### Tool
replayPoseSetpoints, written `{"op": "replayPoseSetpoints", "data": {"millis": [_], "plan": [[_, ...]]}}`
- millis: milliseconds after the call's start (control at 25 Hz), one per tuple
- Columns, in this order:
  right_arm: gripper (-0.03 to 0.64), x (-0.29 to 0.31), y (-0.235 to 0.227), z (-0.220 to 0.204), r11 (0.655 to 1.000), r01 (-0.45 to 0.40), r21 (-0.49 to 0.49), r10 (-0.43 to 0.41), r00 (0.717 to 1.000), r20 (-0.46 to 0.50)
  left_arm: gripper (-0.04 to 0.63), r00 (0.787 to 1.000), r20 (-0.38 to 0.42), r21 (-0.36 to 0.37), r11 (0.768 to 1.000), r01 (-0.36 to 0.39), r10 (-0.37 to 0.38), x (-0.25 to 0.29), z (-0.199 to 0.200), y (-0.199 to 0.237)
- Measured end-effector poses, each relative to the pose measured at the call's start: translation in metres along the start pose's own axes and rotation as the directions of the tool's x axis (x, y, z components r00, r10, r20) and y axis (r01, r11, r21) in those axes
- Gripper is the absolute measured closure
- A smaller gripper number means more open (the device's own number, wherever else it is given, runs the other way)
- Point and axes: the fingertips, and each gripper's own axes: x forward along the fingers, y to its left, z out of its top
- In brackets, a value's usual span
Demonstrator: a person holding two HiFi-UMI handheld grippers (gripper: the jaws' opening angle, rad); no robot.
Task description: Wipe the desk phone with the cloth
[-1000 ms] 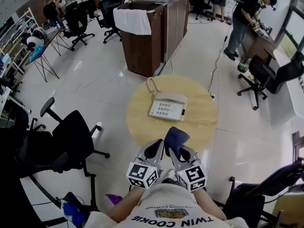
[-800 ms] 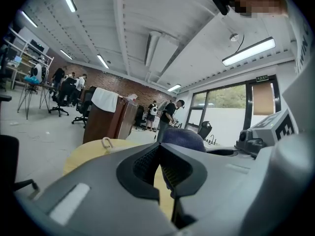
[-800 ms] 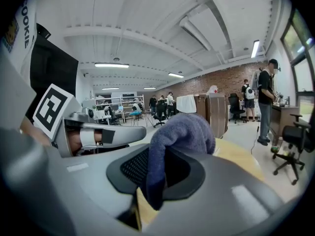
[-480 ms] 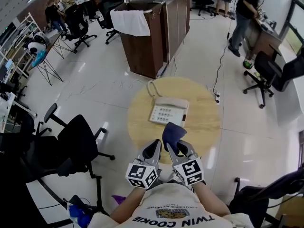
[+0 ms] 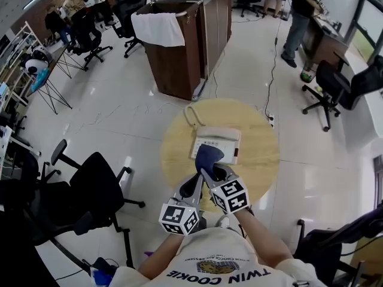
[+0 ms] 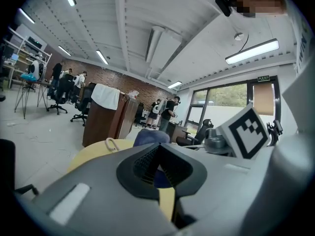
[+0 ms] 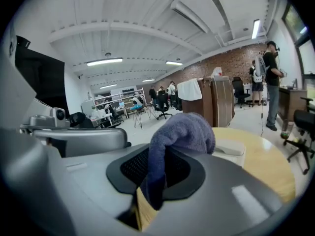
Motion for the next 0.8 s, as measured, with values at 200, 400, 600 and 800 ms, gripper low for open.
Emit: {"op": "replayPoseSetpoints", "data": {"millis": [200,400,600,800], "plan": [[0.551,0.055,-0.021,-0.011,0.994,0.036,0.101,-0.019,0.985,-0.172,0.604,1.0,0.004,0.021,1.0,0.007,-0.008,0.004,0.014,0.029],[0.551,0.091,-0.032,-0.006,0.992,0.047,0.118,-0.019,0.972,-0.232,0.604,1.0,0.002,0.033,0.999,0.027,-0.027,0.01,0.021,0.047],[0.551,0.124,-0.037,-0.013,0.986,0.042,0.159,0.005,0.959,-0.284,0.604,0.999,-0.007,0.031,0.999,0.035,-0.035,0.013,0.024,0.066],[0.551,0.146,-0.039,-0.025,0.985,0.046,0.166,0.01,0.947,-0.321,0.604,1.0,-0.011,0.037,0.999,0.024,-0.023,0.012,0.025,0.086]]}}
